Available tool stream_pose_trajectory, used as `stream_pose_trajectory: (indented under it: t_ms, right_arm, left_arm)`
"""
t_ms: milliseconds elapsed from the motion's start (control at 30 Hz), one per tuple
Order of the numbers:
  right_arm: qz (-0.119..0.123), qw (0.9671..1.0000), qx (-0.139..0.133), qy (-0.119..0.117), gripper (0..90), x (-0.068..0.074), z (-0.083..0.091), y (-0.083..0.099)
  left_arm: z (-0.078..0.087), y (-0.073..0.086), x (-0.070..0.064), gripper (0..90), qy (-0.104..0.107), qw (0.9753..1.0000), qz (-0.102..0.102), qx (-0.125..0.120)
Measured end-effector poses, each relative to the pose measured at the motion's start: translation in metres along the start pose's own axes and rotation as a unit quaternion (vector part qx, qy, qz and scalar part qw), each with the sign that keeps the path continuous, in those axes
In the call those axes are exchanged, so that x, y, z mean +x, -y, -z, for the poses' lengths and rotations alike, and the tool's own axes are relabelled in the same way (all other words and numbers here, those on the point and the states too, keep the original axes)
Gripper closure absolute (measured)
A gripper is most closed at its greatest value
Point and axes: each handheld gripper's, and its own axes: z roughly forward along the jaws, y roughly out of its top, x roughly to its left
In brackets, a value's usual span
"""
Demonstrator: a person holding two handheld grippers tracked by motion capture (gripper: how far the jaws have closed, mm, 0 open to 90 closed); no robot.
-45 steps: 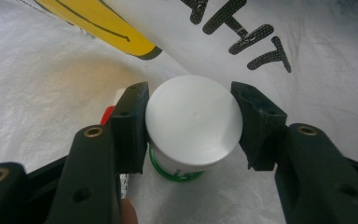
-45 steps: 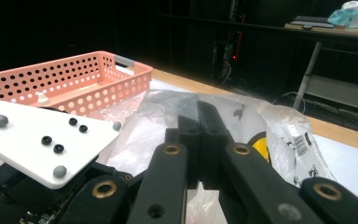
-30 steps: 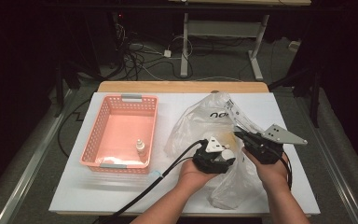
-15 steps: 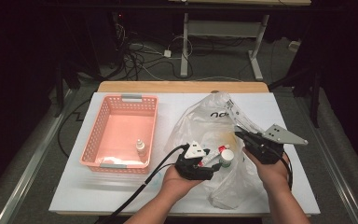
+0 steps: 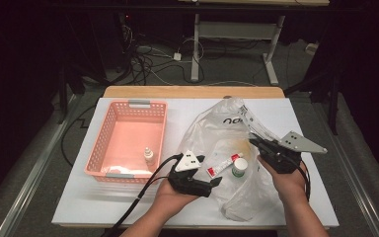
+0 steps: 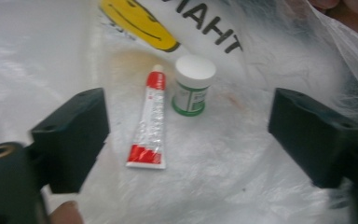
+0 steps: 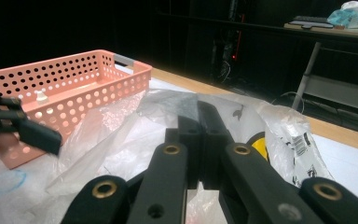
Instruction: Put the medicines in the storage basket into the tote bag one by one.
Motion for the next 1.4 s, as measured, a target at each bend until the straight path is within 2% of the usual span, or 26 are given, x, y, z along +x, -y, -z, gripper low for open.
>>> stream_pose_trajectory:
  t_ms: [133,367,667,767,967,1100,1400]
  right_arm:
    - [0.0,1.0,-0.001,0.0,90.0,0.0,0.0,0.0]
    - [0.001,1.0,-0.003,0.001,90.0,0.001,0.0,-0.001]
    - [0.0,1.0,0.0,0.001,90.0,0.001,0.0,0.0]
    - [-0.001,1.0,0.0,0.001,90.0,0.001,0.001,0.0]
    - [0.0,1.0,0.001,0.001,90.0,0.0,0.001,0.001]
    - [0.0,1.0,0.0,0.001,90.0,0.0,0.001,0.001]
    - [0.001,1.0,-0.001,0.003,90.0,-0.001,0.003,0.001]
  left_arm:
    - [0.012,0.001,0.007,0.0,-0.01,0.9998,0.017,0.006]
    - [0.036,0.007,0.015,0.0,-0.032,0.9993,0.017,0.012]
    - [0.065,0.014,0.03,0.0,-0.063,0.9978,0.021,0.004]
    - [0.075,0.018,0.036,0.0,-0.073,0.9969,0.029,-0.001]
    - [0.092,0.025,0.051,0.0,-0.108,0.9933,0.039,-0.001]
    - [0.103,0.029,0.06,0.0,-0.123,0.9909,0.053,-0.007]
    - [0.122,0.037,0.077,0.0,-0.16,0.9847,0.068,-0.009]
